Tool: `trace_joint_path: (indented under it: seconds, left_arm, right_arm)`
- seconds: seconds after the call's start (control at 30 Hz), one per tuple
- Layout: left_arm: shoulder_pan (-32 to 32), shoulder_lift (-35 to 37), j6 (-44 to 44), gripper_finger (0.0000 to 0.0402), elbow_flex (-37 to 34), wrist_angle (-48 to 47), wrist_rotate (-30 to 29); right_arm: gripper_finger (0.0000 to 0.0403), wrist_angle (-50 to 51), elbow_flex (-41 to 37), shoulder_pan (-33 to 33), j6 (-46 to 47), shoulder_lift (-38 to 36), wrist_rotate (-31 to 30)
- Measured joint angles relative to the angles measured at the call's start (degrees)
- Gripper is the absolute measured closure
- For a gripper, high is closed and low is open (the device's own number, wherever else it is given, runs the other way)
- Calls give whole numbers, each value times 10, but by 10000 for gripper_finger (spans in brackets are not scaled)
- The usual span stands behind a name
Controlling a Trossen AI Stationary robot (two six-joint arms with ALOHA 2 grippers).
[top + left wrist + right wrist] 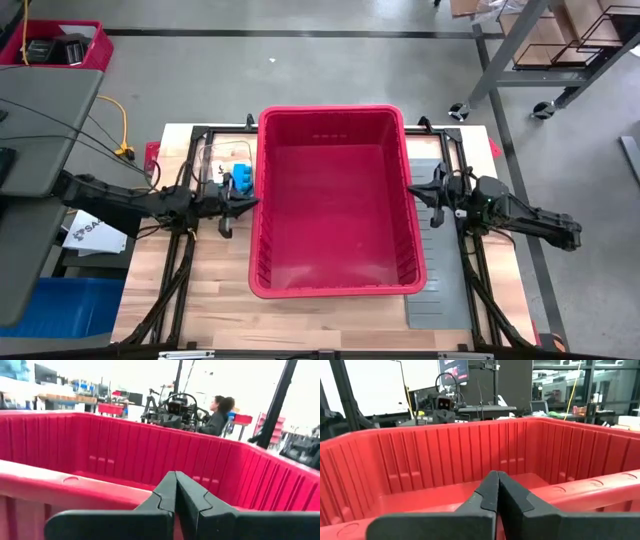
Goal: Sort blocks
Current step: Return to Home Position
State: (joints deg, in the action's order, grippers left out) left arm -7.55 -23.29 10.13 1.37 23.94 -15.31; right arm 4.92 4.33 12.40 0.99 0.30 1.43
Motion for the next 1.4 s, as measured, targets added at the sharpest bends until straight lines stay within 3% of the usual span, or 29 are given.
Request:
trace_joint_path:
  seconds: [0.17,0.3,0.57,0.7,0.83,1.0,1.4]
  left_arm:
    - [0,26,-92,402,-4,-20,-33]
    - [1,28,-73,402,-3,-29,-90]
    - [0,25,-73,401,-8,136,-82]
    - [0,26,-73,401,-6,153,-82]
    - [0,80,-73,401,-8,97,-78]
    - [1,232,-73,401,-8,-52,-78]
    - [-2,230,-73,401,-8,-116,-78]
  right_arm:
    - [403,-44,-4,0,0,1,1]
    - [403,-55,-4,0,0,1,1]
    - [402,-54,-4,0,0,1,-1]
    - [402,-54,-4,0,0,1,-1]
    - [402,-52,-4,-1,0,-2,-1]
    - [402,-69,-16,-17,0,-2,-5]
    - [402,-102,-38,-91,0,-3,5]
